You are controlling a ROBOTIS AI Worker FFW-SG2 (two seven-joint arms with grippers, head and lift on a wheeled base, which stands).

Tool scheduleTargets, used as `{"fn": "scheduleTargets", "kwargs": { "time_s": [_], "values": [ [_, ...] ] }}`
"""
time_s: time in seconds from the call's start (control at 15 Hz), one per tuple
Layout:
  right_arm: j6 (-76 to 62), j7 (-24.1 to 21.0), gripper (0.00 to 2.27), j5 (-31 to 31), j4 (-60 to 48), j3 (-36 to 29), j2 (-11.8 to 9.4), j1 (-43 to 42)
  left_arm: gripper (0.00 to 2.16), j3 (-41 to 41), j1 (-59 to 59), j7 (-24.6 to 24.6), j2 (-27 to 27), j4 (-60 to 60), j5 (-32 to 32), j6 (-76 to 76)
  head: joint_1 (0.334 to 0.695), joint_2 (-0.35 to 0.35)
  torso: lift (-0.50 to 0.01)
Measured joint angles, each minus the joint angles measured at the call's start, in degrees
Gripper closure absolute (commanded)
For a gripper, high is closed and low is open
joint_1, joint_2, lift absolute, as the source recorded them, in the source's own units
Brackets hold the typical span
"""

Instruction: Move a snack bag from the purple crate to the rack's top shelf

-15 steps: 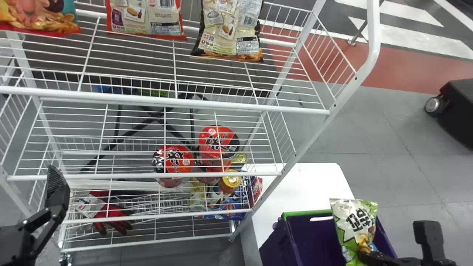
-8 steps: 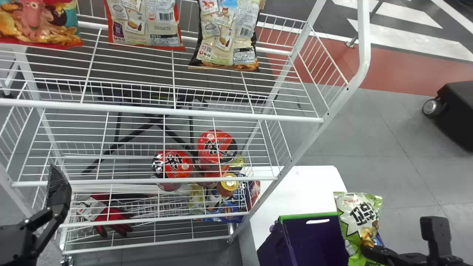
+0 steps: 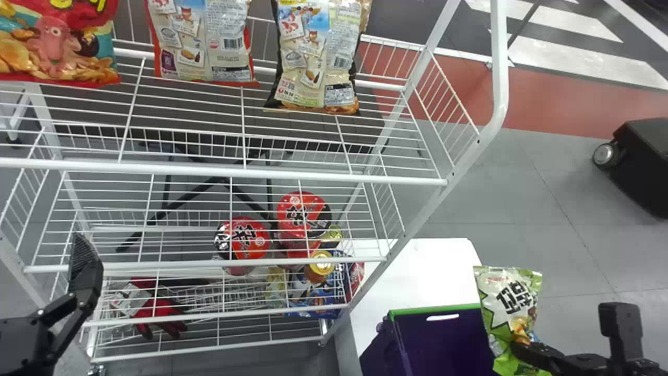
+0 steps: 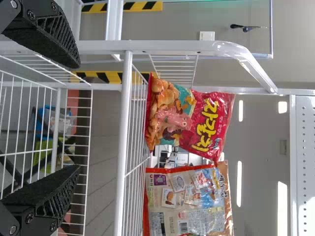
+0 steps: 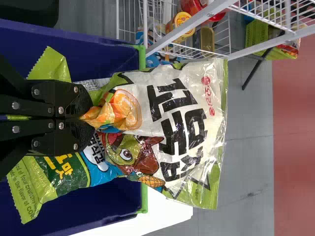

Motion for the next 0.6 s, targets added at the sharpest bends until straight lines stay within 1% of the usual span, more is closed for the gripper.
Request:
{"fn": "scheduleTargets", "kwargs": {
  "time_s": [0.6],
  "values": [
    [1.0, 0.5, 2.05, -0.9, -1.2, -0.5, 0.3, 0.0, 0.09, 0.0, -0.3, 0.1, 0.0, -0.1, 0.0, 0.8, 0.695, -0.35, -0.094]
  ]
}}
